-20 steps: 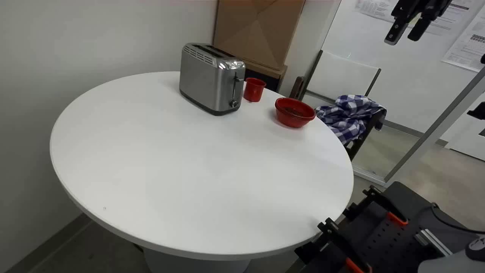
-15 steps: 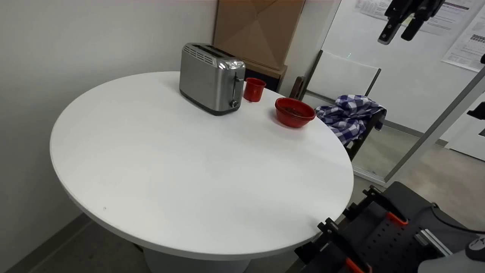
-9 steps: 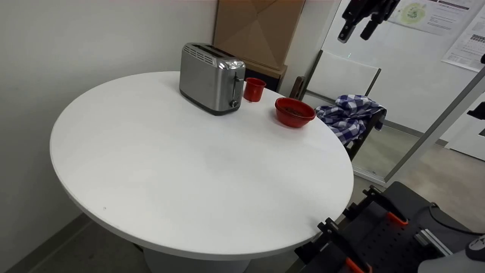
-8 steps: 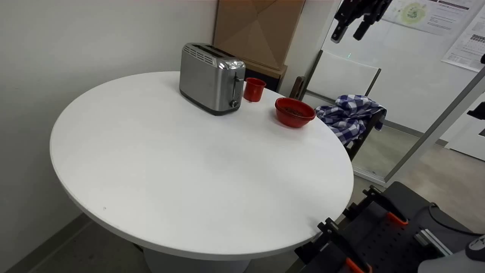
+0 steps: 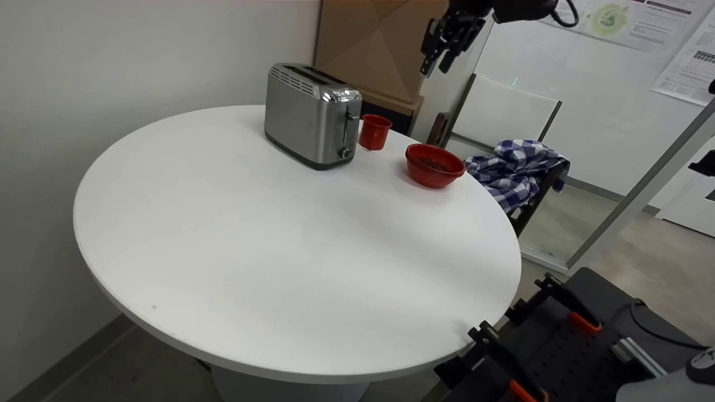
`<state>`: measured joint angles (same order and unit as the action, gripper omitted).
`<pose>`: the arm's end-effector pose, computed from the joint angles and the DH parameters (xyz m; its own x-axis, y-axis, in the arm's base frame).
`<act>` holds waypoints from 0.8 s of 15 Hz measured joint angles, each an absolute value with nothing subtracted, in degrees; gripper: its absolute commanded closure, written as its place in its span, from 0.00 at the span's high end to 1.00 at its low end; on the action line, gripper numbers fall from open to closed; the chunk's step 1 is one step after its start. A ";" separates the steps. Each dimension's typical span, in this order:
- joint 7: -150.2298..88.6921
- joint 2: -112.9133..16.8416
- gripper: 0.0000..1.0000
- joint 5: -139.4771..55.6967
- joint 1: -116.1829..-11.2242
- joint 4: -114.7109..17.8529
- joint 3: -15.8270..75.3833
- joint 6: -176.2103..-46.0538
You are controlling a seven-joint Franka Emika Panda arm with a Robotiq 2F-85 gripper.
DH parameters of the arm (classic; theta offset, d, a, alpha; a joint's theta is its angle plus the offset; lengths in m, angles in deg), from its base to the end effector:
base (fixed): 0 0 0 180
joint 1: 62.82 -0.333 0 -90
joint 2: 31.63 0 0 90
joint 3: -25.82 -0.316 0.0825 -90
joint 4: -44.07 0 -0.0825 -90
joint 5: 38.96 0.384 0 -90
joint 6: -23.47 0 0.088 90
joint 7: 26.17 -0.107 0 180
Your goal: Push down the lever on the toaster
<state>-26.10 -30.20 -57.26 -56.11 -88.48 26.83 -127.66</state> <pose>0.5328 -0.0642 0.3892 0.9391 0.1512 0.3086 0.0782 -0.9685 0.2365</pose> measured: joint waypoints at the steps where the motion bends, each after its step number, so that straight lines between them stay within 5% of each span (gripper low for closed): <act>1: -26.11 -32.25 0.21 -58.52 -56.49 -87.31 26.83 -129.58; 3: -26.29 -35.62 0.05 -61.39 -57.34 -85.52 26.89 -133.57; 5: -26.43 -38.28 0.00 -63.57 -58.34 -84.28 27.13 -137.31; 12: -28.37 -45.56 0.01 -64.00 -59.59 -82.95 26.50 -146.04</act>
<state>-28.37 -45.56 -64.00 -59.59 -82.95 26.50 -146.04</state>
